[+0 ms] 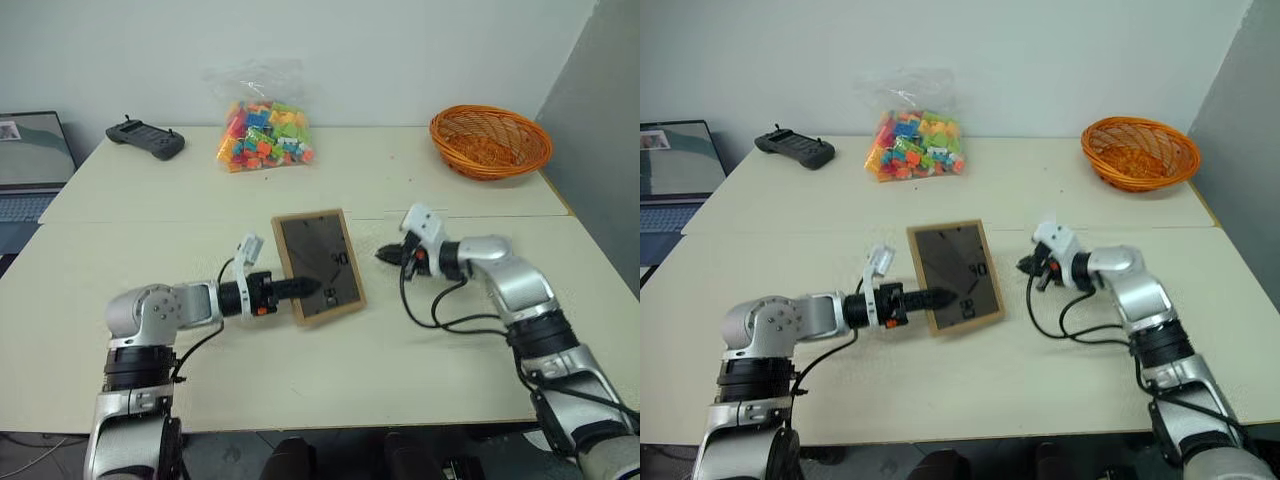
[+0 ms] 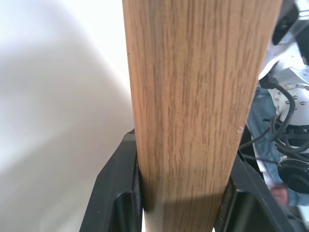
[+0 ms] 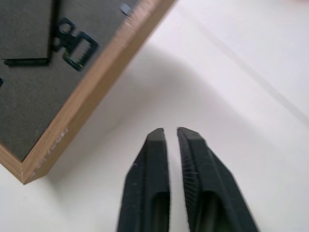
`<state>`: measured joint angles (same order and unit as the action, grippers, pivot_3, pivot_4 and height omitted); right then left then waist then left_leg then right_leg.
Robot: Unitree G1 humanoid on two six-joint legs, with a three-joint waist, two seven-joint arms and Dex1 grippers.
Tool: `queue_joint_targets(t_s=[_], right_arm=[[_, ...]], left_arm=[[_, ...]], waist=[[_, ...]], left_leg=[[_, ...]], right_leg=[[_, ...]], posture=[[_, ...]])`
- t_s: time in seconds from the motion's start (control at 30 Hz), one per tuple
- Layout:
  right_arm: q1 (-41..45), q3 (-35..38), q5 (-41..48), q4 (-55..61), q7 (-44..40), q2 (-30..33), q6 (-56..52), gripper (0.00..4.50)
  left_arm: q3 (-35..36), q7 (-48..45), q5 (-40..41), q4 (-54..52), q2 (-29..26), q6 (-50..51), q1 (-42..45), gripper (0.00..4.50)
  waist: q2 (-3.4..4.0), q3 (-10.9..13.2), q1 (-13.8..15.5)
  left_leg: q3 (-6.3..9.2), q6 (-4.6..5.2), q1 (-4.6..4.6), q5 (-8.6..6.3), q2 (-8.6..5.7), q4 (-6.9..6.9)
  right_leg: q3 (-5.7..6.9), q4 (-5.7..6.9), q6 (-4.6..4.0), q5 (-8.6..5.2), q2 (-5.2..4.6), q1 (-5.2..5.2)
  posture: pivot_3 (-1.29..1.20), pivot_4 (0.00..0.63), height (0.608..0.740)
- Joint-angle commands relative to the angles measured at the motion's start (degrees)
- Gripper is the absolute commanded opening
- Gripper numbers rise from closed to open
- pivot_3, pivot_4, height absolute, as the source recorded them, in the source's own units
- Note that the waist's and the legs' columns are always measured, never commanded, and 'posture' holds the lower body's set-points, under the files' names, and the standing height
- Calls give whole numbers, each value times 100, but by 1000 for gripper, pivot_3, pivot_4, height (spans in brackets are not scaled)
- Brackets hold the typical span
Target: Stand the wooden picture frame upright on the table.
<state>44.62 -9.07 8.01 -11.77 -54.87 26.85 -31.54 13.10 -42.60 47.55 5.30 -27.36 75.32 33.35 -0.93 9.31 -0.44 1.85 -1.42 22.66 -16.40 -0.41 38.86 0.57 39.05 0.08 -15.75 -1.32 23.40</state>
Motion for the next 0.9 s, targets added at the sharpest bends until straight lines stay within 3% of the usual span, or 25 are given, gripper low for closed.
queue_joint_targets(t_s=[0.03,0.23,0.47,0.77,0.9], right_arm=[[563,625,775,204,-279,58,-529,1494],[799,883,1487,408,-240,-318,-972,2872],[873,429,1582,632,-261,-715,-971,4396],[964,-222,1205,561,-74,-1167,-509,4478],[815,-200,1462,1005,-282,-1091,-737,4478]], left_arm=[[110,-31,129,-283,-57,-251,302,1294],[20,-92,75,-174,-196,-309,480,1294],[-82,-183,92,-132,-226,-292,680,1294],[-204,-199,54,-137,-214,-361,609,1294],[-171,-170,85,-190,-220,-354,552,1294]], waist=[[0,0,-1],[0,0,-24],[0,0,-34],[0,0,-96],[0,0,-97]], left_leg=[[0,0,2,0,0,0],[-1,1,3,-1,2,-2],[1,16,12,-9,0,0],[2,0,15,0,0,0],[3,-1,16,0,0,-1]], right_leg=[[0,-2,0,0,0,2],[-3,-4,0,0,0,3],[0,0,0,0,-1,10],[0,3,0,0,0,18],[0,2,0,0,-1,18]], posture=[[0,150,740],[0,150,740],[0,150,740],[0,150,740],[0,150,740]])
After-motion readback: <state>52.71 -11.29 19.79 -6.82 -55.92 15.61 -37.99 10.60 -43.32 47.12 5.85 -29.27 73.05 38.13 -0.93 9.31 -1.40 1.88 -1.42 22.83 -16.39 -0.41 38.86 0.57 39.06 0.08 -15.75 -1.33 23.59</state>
